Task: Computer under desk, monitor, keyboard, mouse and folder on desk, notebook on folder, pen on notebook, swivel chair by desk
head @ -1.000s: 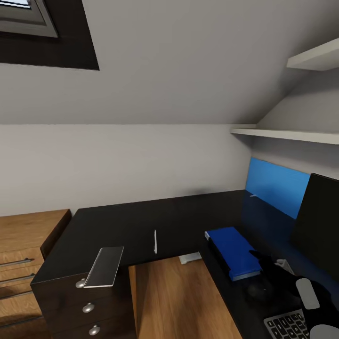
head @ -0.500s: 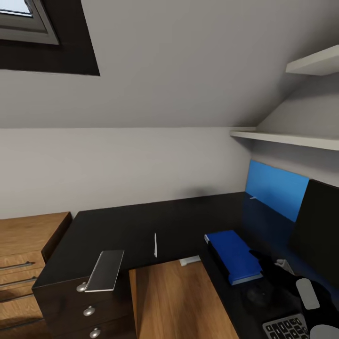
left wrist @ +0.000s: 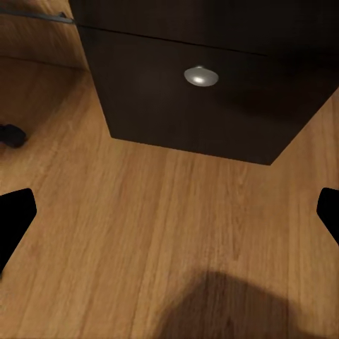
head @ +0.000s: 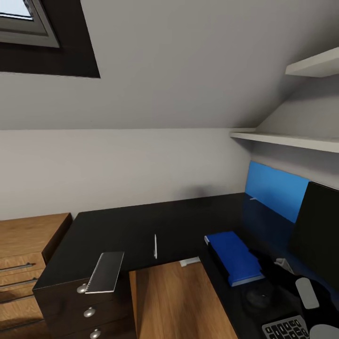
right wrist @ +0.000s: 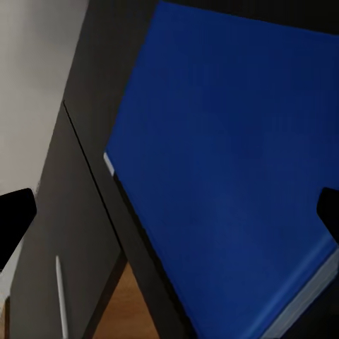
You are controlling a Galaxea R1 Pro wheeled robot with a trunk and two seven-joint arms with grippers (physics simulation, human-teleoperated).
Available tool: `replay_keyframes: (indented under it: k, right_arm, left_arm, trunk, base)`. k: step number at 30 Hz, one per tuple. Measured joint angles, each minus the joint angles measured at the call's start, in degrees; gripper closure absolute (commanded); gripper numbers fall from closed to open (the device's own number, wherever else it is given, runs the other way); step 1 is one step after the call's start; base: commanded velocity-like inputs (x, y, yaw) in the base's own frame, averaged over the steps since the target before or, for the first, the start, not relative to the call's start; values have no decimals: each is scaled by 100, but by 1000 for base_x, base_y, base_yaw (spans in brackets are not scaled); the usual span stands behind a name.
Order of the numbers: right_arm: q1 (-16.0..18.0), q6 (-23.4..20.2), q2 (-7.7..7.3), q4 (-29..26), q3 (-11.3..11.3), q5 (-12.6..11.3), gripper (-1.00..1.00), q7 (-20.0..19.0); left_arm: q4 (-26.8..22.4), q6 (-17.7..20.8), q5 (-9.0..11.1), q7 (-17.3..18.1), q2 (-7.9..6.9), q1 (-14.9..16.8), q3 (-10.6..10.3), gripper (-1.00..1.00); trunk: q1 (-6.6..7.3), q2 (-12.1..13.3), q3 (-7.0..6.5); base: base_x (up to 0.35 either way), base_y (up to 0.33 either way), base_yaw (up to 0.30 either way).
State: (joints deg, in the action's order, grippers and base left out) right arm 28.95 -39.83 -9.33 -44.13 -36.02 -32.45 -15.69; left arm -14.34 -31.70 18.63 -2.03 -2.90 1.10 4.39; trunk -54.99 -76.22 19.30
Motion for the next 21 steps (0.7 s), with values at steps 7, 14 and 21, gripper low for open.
replay_keyframes:
  k: [7, 14, 21]
  right_arm:
    - [4, 3, 34, -191, 127, 35, -100, -96]
    - [5, 7, 82, -463, 816, 50, -100, -126]
    - [4, 36, 127, -614, 1557, 56, -100, -131]
  left_arm:
    - [0, 1, 1, -2, 5, 0, 0, -100]
    - [0, 1, 1, 4, 7, 1, 1, -100]
    - [0, 1, 1, 6, 7, 1, 3, -100]
  trunk:
    - [0, 0, 0]
    - [0, 0, 0]
    - [0, 0, 0]
  base:
    - [0, 0, 0]
    - [0, 0, 0]
    - [0, 0, 0]
